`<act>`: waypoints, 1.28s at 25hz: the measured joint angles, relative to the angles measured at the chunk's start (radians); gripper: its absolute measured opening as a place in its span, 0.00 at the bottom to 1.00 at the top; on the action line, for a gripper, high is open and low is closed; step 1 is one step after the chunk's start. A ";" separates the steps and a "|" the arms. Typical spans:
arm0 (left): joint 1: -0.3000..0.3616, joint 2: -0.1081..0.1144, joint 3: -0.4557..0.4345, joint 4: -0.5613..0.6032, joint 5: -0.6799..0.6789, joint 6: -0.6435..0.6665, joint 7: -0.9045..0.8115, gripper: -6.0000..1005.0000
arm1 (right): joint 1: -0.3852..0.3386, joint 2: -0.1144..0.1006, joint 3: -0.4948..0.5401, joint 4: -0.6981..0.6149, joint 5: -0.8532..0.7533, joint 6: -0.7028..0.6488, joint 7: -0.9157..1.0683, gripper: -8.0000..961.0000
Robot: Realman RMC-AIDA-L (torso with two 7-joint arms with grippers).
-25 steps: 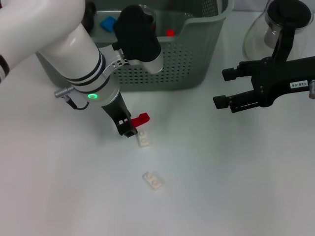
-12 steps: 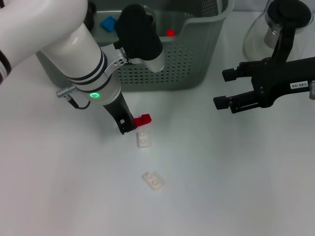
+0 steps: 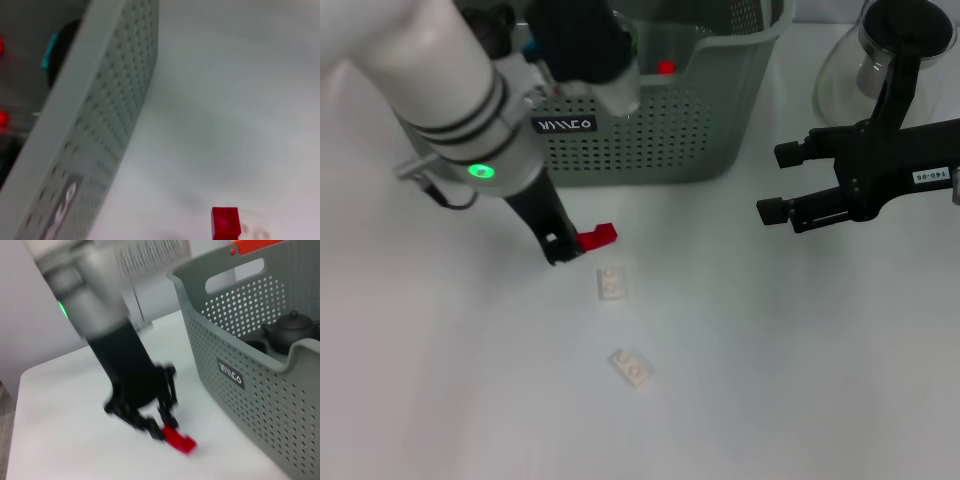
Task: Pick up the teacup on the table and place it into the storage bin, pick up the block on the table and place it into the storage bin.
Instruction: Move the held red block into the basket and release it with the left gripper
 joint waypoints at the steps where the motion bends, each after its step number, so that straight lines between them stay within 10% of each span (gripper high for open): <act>1: 0.008 0.000 -0.054 0.073 -0.004 0.075 -0.006 0.18 | 0.000 0.000 0.000 0.000 0.000 0.000 0.001 0.97; 8: -0.060 0.014 -0.507 0.286 -0.181 0.355 -0.016 0.18 | 0.002 -0.001 0.004 0.000 0.000 -0.003 0.000 0.97; 10: -0.126 0.058 -0.711 0.282 -0.306 0.403 -0.034 0.18 | 0.004 -0.001 0.004 0.000 0.000 -0.006 -0.001 0.97; 13: -0.168 0.126 -0.785 0.228 -0.392 0.375 -0.055 0.18 | 0.007 0.000 0.000 0.000 0.000 -0.006 -0.001 0.97; 19: -0.244 0.278 -0.744 -0.107 -0.425 0.121 -0.055 0.18 | 0.011 -0.002 -0.003 -0.003 0.000 -0.017 -0.001 0.97; 21: -0.259 0.299 -0.711 -0.181 -0.422 0.063 -0.053 0.19 | 0.012 -0.002 -0.003 -0.004 0.000 -0.018 -0.001 0.97; 26: -0.271 0.297 -0.633 -0.236 -0.353 -0.099 -0.072 0.20 | 0.013 -0.002 -0.003 -0.005 -0.001 -0.017 -0.002 0.97; 32: -0.277 0.276 -0.633 -0.197 -0.288 -0.101 -0.084 0.44 | 0.015 -0.003 -0.005 -0.001 -0.005 -0.016 -0.012 0.97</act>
